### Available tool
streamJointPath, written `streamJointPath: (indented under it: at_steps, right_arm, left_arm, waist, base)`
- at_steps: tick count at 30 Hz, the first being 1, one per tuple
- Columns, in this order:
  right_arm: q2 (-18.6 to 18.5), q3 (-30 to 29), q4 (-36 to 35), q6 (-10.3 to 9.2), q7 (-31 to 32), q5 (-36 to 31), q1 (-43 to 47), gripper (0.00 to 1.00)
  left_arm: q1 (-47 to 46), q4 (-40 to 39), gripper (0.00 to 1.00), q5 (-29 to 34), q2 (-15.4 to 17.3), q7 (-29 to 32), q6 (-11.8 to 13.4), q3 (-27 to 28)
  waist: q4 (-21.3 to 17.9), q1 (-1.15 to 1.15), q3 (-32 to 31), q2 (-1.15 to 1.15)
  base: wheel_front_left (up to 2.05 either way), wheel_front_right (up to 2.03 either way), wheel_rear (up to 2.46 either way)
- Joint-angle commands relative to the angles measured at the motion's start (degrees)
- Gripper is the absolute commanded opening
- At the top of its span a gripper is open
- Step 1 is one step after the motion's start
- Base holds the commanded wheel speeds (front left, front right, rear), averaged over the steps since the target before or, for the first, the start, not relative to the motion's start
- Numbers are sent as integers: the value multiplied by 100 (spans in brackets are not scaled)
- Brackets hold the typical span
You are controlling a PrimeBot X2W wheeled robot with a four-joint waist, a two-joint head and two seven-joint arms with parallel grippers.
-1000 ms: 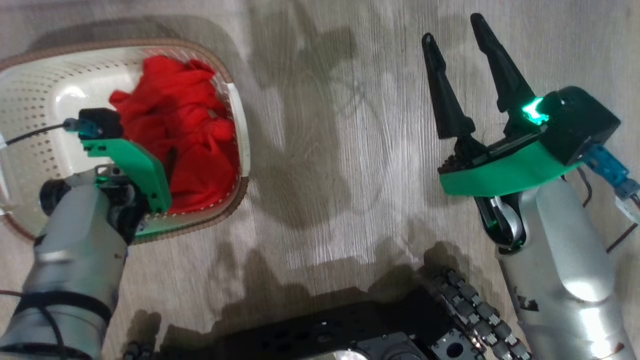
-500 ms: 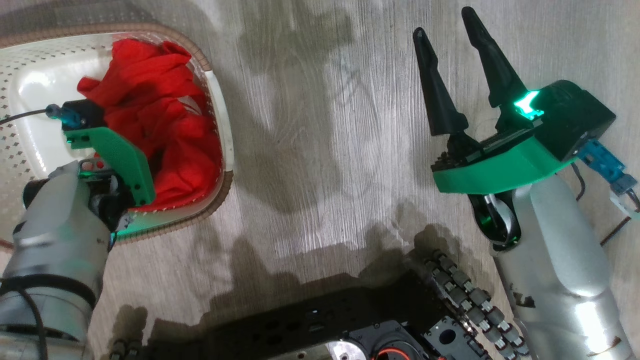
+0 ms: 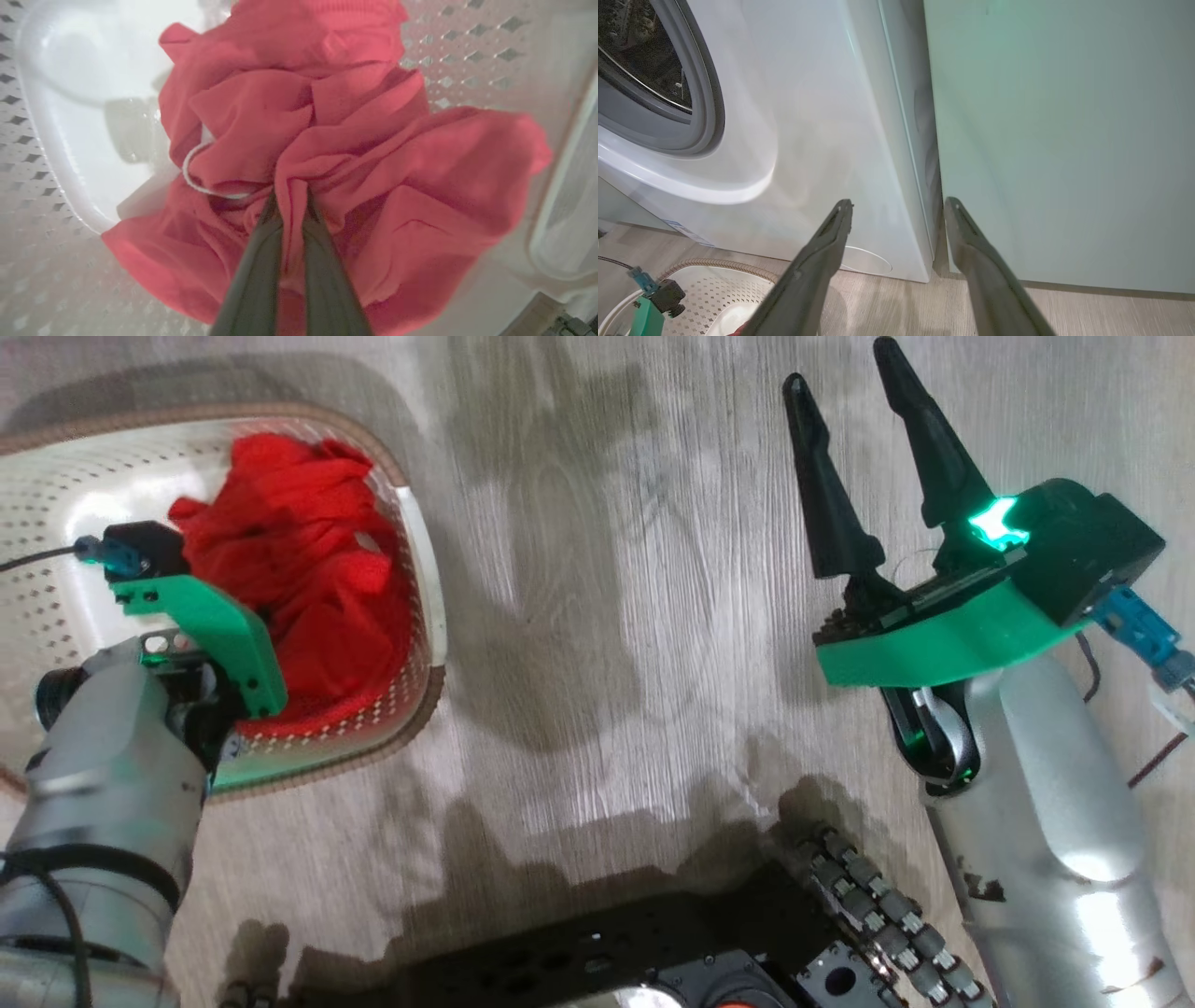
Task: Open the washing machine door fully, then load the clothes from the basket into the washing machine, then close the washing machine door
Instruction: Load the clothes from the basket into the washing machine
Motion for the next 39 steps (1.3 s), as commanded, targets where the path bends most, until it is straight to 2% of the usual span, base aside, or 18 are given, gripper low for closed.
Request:
streamJointPath:
  at_steps: [1,15,23,26,39]
  right_arm:
    - [37,37,-111,0,-52,-8,257,100]
    - [37,-240,11,0,-33,-242,641,100]
    - [37,-379,-81,0,53,-272,948,100]
    - [37,-419,-129,0,72,-267,1063,100]
    - [37,-524,-223,0,88,-243,1383,100]
  left_arm:
    - [236,-6,0,5,145,-254,-5,81]
    - [683,-3,0,-22,-78,-1644,17,63]
    - [869,-477,0,88,-44,-2210,121,59]
    - [985,-936,0,158,27,-2245,238,137]
    - [2239,-4207,0,837,430,-2252,1033,787]
  waist:
    - [111,0,-208,0]
    - [534,0,-1196,0]
    - [682,0,-1759,0]
    - [726,0,-1958,0]
    - [811,0,-2661,0]
  base:
    - [0,0,0]
    - [0,0,0]
    - [0,0,0]
    - [0,0,0]
    - [0,0,0]
